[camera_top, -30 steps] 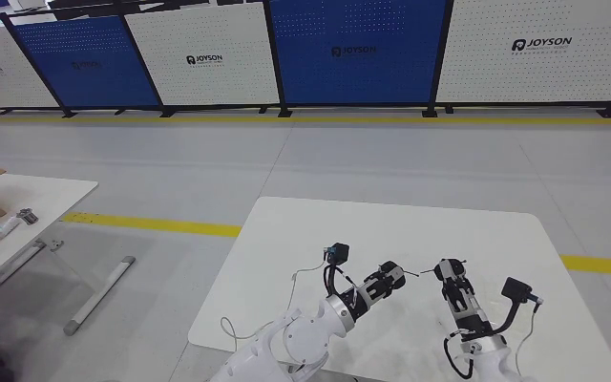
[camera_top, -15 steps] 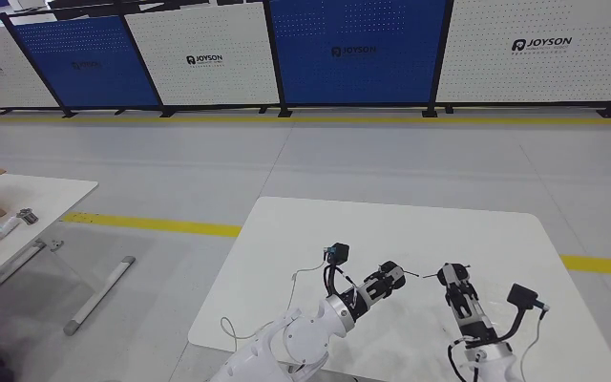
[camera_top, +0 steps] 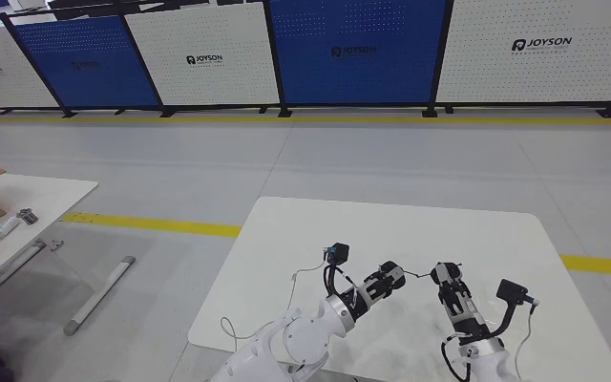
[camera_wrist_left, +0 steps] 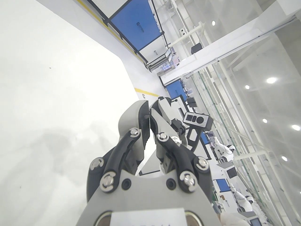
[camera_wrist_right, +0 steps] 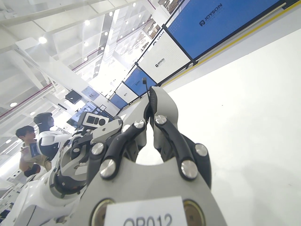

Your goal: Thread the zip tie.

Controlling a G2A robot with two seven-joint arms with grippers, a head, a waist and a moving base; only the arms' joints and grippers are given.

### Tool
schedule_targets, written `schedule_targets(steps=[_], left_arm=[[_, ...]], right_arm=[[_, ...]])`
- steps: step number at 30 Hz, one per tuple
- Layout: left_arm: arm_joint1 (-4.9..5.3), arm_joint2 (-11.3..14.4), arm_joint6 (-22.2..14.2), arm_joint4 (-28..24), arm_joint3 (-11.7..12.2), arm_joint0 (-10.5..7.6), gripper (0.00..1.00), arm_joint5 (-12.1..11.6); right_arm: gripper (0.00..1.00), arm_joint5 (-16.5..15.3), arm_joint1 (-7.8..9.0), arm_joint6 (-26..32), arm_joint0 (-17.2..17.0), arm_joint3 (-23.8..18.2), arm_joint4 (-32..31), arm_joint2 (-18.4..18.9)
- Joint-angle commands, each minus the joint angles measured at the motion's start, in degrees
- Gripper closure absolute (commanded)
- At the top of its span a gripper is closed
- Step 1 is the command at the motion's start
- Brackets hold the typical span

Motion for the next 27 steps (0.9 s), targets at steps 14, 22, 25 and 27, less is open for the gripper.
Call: schedule_targets(steps=[14, 22, 25, 27], left_arm=[[0.55, -1.50, -4.07, 1.67, 1.28, 0.73, 1.00, 0.34], [0.39, -1.16, -5.73, 1.73, 3.85, -0.04, 1.00, -1.69], [0.25, -0.81, -5.89, 2.20, 4.97, -0.75, 1.00, -3.34], [0.20, -0.82, -5.52, 1.91, 5.17, -0.74, 1.00, -3.81]], right_arm=[[1.00, -1.01, 0.00, -2.42, -1.56, -0.02, 2.62, 2.64], [1.00, -0.51, -0.10, -1.65, -1.56, 1.92, 2.34, 2.04], [1.00, -0.58, -0.17, -2.07, -1.57, 2.26, 2.94, 2.05], [1.00, -0.58, -0.17, -2.07, -1.57, 2.26, 2.94, 2.05]])
